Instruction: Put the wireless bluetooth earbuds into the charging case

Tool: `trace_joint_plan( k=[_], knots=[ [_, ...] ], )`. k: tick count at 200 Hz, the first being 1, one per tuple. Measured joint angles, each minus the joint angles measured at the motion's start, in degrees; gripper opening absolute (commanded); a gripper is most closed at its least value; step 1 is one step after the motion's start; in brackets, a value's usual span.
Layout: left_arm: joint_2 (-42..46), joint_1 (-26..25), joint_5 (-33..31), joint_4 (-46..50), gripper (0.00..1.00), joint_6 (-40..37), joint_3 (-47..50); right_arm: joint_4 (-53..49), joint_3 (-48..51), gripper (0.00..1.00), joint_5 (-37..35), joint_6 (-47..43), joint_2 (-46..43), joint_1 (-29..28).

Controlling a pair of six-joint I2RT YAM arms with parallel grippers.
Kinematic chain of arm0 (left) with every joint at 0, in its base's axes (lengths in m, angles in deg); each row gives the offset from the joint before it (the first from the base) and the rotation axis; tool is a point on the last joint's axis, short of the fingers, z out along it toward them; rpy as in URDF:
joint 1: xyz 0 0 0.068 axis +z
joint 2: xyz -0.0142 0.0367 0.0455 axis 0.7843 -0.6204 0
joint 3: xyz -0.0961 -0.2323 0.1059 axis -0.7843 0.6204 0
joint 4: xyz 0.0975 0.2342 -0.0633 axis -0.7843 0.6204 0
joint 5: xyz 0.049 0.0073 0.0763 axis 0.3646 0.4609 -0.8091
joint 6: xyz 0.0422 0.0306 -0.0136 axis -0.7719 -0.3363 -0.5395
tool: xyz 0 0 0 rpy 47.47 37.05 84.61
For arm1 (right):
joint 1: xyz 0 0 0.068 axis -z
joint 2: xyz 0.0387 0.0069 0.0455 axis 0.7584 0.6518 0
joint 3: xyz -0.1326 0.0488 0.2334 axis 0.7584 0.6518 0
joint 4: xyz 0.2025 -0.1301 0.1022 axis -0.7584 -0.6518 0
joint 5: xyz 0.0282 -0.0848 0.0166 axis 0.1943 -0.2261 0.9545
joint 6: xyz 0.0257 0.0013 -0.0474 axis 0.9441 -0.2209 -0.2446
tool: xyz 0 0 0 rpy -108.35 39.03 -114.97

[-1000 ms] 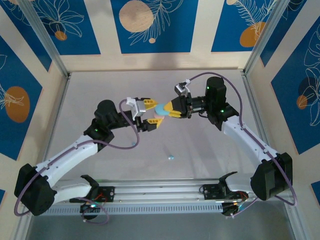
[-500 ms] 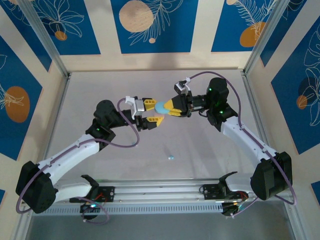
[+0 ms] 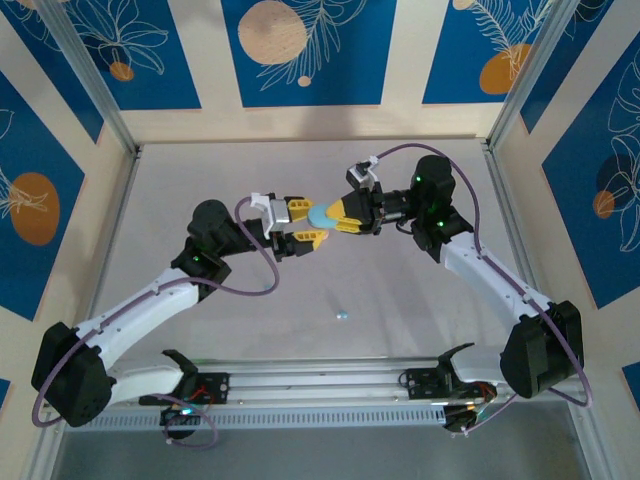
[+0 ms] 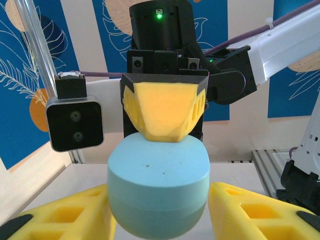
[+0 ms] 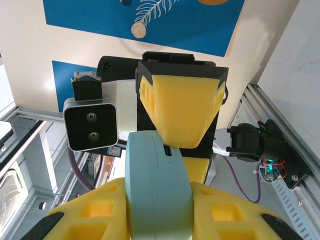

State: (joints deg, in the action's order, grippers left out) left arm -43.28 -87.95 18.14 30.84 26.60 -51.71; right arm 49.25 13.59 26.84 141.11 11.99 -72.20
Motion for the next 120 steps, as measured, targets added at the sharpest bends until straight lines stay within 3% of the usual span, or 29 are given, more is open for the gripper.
trace_joint_plan(
  k=[50,120],
  knots=[
    [0.0,-0.2,-0.3,0.0,0.46,-0.3,0.0,-0.4,0.0,0.22,0.0,0.0,0.0,0.0],
    [0.0,-0.3,-0.6,0.0,0.51,-0.4,0.0,-0.9,0.0,0.22,-0.2,-0.1,0.1,-0.2]
  ],
)
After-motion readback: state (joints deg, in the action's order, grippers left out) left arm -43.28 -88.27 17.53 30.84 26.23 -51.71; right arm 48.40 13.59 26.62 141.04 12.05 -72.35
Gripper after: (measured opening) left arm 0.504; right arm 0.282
